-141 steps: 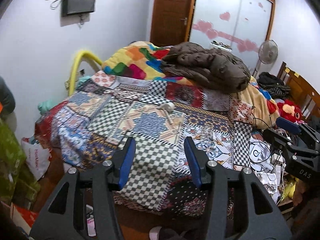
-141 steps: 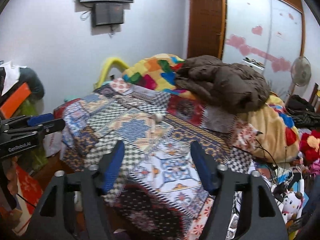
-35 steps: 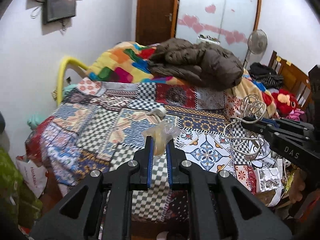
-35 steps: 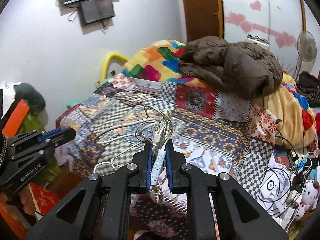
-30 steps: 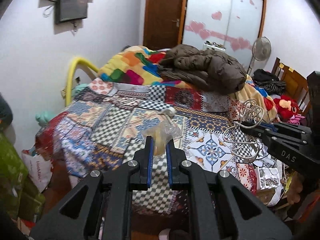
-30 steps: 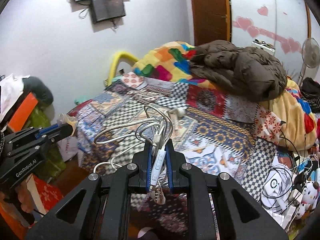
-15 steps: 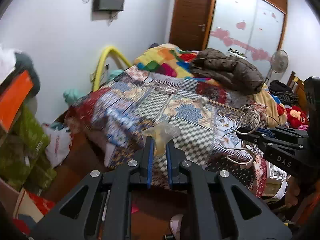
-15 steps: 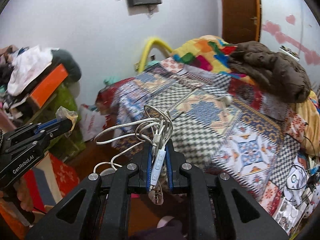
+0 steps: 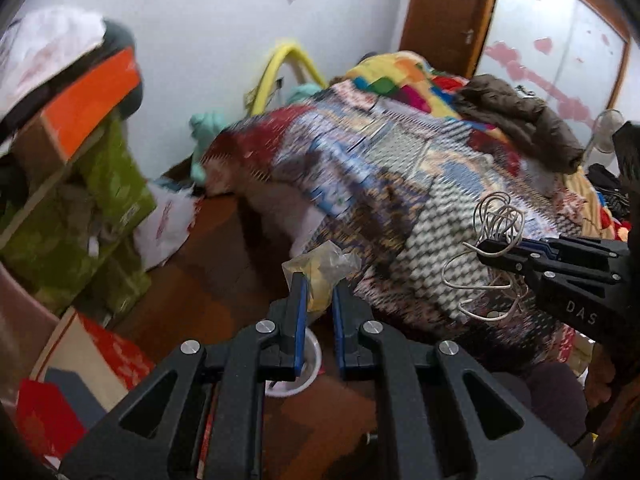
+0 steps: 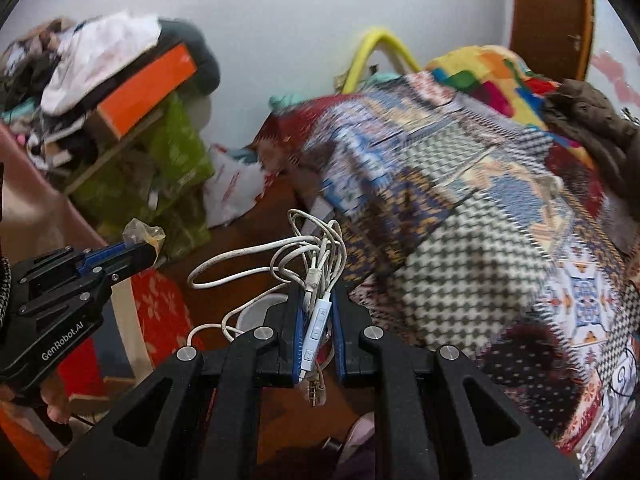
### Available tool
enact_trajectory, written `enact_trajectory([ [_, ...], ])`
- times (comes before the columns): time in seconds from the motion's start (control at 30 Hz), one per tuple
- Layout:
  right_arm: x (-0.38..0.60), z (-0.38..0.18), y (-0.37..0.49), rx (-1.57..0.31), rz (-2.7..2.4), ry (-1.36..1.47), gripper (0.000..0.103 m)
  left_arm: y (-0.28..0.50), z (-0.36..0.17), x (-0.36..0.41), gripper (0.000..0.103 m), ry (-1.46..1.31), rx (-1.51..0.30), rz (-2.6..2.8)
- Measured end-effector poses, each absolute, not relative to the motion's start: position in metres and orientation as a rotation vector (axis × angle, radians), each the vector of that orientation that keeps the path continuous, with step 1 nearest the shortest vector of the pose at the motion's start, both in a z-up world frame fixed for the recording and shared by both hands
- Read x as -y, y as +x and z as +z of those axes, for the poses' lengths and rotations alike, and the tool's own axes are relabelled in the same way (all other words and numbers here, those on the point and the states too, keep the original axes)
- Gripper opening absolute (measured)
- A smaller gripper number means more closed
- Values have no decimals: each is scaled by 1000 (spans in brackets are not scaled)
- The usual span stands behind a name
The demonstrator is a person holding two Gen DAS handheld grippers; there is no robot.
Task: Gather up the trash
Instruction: 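Lift the plastic bag and earphones off the bed toward the bin, then open both grippers to drop the bag and earphones into the bin, then lift both open grippers away from the bin back over the bed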
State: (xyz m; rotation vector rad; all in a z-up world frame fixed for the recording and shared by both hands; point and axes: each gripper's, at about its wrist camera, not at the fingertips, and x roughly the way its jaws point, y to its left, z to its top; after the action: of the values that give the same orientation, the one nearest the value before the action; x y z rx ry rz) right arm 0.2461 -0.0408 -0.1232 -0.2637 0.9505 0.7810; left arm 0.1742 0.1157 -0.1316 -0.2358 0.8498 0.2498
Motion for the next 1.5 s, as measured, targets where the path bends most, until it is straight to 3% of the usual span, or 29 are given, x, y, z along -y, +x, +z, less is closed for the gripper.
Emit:
enact_trajectory([
  [0.5,-46,-223,242,-1187,832,-431,12,164,-257,-174,11,-419,-1093,364],
  [0.83,-92,-285,246,-1346,813,-502,12,159,-313,-197,11,-508,-1207,390],
  [0.97,-104,-296,250,-1390,813,-497,17,162,-324,-202,11,-546,-1228,381],
  [1.1,-110,-304,259,-1456,811,-464,41,167,-331,-203,11,-546,-1246,383],
  [1.43,-108,-307,268,-1464,797,-523,41,194,-348,-204,11,-592,-1300,340],
  [1.5,-104,-305,269,-1452,799,-534,41,199,-350,-201,19,-582,-1312,336],
])
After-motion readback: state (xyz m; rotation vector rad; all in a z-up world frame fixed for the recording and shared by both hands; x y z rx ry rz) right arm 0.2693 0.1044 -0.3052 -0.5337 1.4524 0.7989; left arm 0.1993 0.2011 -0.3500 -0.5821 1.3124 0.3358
